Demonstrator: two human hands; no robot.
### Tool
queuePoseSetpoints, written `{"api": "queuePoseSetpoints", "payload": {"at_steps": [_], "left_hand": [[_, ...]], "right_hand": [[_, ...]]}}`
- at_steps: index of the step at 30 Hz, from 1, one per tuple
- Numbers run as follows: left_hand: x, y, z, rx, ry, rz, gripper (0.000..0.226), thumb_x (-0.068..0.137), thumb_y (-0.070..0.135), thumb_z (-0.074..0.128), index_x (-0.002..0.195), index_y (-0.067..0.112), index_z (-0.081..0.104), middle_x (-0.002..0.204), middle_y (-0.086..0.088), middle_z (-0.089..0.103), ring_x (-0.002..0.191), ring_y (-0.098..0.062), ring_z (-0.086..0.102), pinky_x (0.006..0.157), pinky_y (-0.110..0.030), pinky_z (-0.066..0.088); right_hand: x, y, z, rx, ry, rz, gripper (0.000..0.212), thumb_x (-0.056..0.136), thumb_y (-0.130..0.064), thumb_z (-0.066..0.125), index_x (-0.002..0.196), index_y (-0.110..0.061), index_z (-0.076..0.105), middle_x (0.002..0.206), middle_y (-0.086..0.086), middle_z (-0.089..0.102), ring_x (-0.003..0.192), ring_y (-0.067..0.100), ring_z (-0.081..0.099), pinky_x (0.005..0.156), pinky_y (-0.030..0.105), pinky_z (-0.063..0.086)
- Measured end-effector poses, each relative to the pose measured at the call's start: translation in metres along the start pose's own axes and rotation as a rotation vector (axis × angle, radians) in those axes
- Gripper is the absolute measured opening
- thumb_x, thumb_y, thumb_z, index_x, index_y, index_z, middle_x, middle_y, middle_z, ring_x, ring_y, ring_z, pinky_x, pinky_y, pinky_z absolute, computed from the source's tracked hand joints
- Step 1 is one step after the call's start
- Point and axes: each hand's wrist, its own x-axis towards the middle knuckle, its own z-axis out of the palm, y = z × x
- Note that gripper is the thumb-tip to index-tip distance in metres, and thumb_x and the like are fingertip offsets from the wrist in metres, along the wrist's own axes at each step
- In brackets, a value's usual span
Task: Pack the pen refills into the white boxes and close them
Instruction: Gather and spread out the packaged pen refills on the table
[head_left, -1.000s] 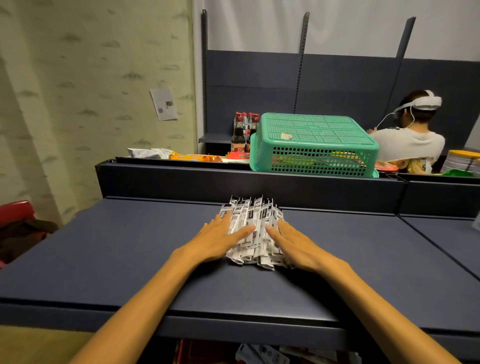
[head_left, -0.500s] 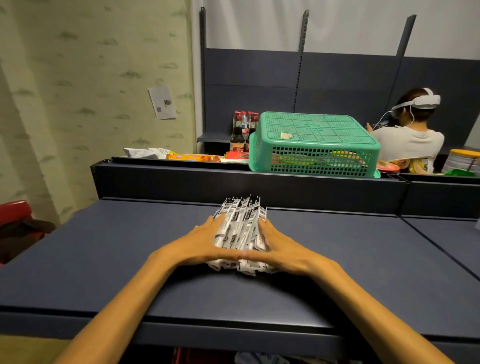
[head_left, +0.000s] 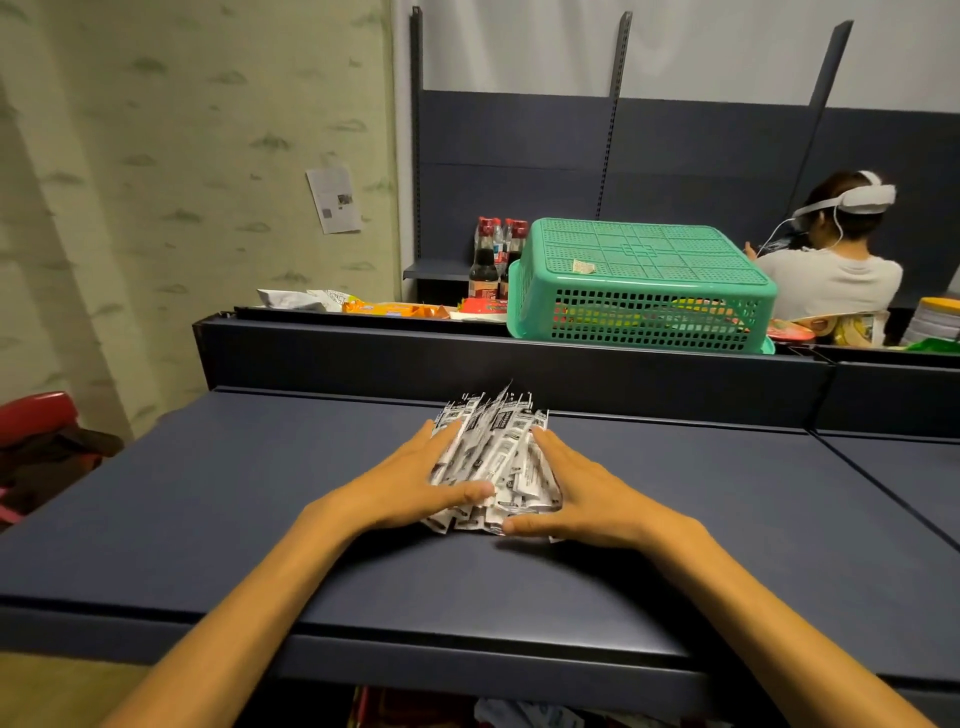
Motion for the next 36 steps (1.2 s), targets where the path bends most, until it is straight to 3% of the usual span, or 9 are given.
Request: {"api": "queuePoseSetpoints", "payload": {"at_steps": [4,9,14,19,24,27,28,31,36], "left_hand": [[0.008,-0.009,0.006,0.043,0.006,0.005,0.113,0.064,0.09,0.048,0.153,0.04,0.001,0.161,0.014,-0.004,0.148,-0.008,-0.004,0.121,-0.044,0.007],[0.0,-0.017,0.0,0.056,-0.091,0.044,0.128,0.056,0.08,0.071,0.151,0.044,-0.007,0.156,0.024,-0.012,0.145,-0.002,-0.007,0.121,-0.036,0.006],[0.003,-0.012,0.01,0.138,-0.097,0.01,0.124,0.059,0.08,0.065,0.149,0.045,-0.013,0.158,0.01,-0.023,0.145,-0.013,-0.021,0.119,-0.04,-0.003],[0.009,-0.015,0.015,0.146,-0.046,0.011,0.124,0.056,0.088,0.06,0.148,0.048,-0.013,0.16,0.007,-0.021,0.146,-0.014,-0.019,0.121,-0.043,0.0],[-0.003,-0.001,0.007,0.062,0.009,0.041,0.117,0.063,0.079,0.063,0.152,0.039,-0.002,0.159,0.015,-0.009,0.146,-0.007,-0.011,0.118,-0.035,0.002],[-0.005,0.016,-0.004,-0.059,0.162,0.071,0.085,0.08,0.066,0.057,0.15,0.031,0.024,0.147,0.02,0.026,0.138,-0.001,0.023,0.107,-0.015,0.021],[-0.001,0.02,-0.006,-0.051,0.221,0.036,0.077,0.083,0.064,0.056,0.147,0.028,0.032,0.143,0.017,0.036,0.133,-0.005,0.033,0.104,-0.014,0.027],[0.018,0.03,-0.005,0.224,0.321,-0.204,0.083,0.078,0.079,0.048,0.134,0.018,0.046,0.14,-0.005,0.048,0.126,-0.025,0.046,0.099,-0.039,0.04],[0.045,0.06,0.001,0.422,0.183,-0.374,0.095,0.071,0.087,0.044,0.126,0.01,0.057,0.135,-0.015,0.051,0.125,-0.033,0.045,0.098,-0.043,0.042]], "right_hand": [[-0.001,-0.007,0.002,0.001,0.043,-0.01,0.125,0.063,-0.085,0.061,0.155,-0.028,-0.002,0.163,-0.011,0.008,0.147,0.018,0.023,0.119,0.035,0.024],[-0.005,-0.01,0.002,-0.045,0.001,-0.022,0.119,0.067,-0.082,0.059,0.154,-0.038,-0.01,0.163,-0.01,-0.013,0.15,0.009,-0.004,0.123,0.038,0.008],[0.005,-0.01,0.008,-0.165,-0.012,-0.05,0.104,0.074,-0.082,0.051,0.154,-0.041,-0.002,0.164,-0.003,-0.008,0.151,0.016,0.001,0.122,0.037,0.009],[0.007,-0.002,0.007,-0.145,-0.011,-0.075,0.097,0.077,-0.081,0.05,0.152,-0.047,-0.002,0.164,-0.006,-0.007,0.151,0.014,0.002,0.122,0.038,0.012],[0.0,-0.002,-0.002,-0.087,0.021,-0.109,0.099,0.073,-0.084,0.048,0.151,-0.051,-0.002,0.163,-0.011,-0.009,0.15,0.008,-0.003,0.123,0.042,0.01],[-0.002,0.002,-0.022,-0.04,0.152,-0.069,0.087,0.081,-0.077,0.043,0.154,-0.041,0.012,0.163,-0.01,0.006,0.149,0.01,0.012,0.122,0.039,0.015],[0.0,0.006,-0.03,-0.066,0.194,-0.037,0.081,0.086,-0.072,0.042,0.154,-0.037,0.017,0.163,-0.008,0.011,0.149,0.013,0.016,0.121,0.038,0.017],[0.013,0.02,-0.053,-0.294,0.227,0.11,0.07,0.095,-0.062,0.038,0.155,-0.028,0.022,0.163,0.0,0.018,0.148,0.022,0.021,0.118,0.045,0.022],[0.025,0.031,-0.07,-0.378,0.238,0.209,0.068,0.098,-0.058,0.037,0.154,-0.023,0.022,0.16,0.001,0.027,0.144,0.027,0.029,0.112,0.047,0.031]]}}
